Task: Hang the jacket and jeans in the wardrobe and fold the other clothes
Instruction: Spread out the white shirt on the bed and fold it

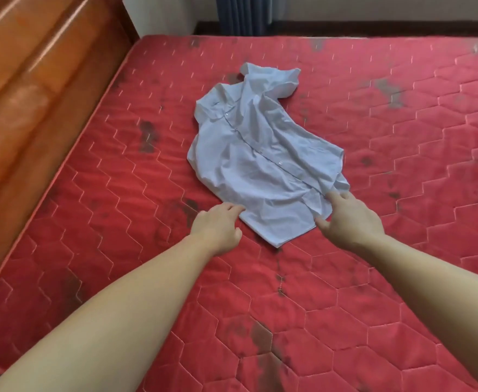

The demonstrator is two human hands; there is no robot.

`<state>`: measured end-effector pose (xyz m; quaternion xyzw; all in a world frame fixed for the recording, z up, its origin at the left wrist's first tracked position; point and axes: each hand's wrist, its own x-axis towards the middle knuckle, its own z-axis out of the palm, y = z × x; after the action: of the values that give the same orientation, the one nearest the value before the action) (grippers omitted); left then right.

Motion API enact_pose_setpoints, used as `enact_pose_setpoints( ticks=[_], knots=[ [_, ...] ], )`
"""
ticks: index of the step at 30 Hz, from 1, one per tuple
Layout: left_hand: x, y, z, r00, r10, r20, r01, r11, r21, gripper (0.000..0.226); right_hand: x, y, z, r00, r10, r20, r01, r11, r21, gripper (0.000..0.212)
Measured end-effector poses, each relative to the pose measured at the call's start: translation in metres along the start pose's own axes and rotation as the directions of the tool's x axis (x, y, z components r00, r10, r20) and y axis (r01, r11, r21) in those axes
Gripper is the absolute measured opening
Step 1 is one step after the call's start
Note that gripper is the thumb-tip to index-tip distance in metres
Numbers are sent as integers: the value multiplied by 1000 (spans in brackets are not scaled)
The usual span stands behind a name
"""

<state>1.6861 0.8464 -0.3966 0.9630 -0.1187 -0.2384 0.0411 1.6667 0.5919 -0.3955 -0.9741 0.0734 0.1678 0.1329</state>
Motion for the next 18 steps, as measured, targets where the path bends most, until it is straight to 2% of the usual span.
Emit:
enact_pose_setpoints(
  ticks=[3, 9, 11, 14, 18],
  knots=[
    [62, -13, 52, 997, 39, 65, -40, 999, 5, 58, 39, -2, 59, 997, -29, 71, 33, 998, -50, 50],
    [150, -52, 142, 987, 115, 109, -128, 985, 119, 52, 89, -27, 195, 962, -181, 204, 202, 976, -85, 50],
    [164, -61, 161, 989, 116, 95, -125, 987, 100, 46, 97, -39, 225, 958, -218, 184, 238, 967, -94, 49],
    [170, -67, 179, 989, 145, -10, -143, 984, 104, 40, 108, -50, 245, 960, -268, 83, 274, 959, -71, 28],
    [179, -70, 182, 974, 192, -118, -173, 973, 156, 44, 112, -38, 245, 948, -314, 46, 309, 947, 91, 16]
  ],
)
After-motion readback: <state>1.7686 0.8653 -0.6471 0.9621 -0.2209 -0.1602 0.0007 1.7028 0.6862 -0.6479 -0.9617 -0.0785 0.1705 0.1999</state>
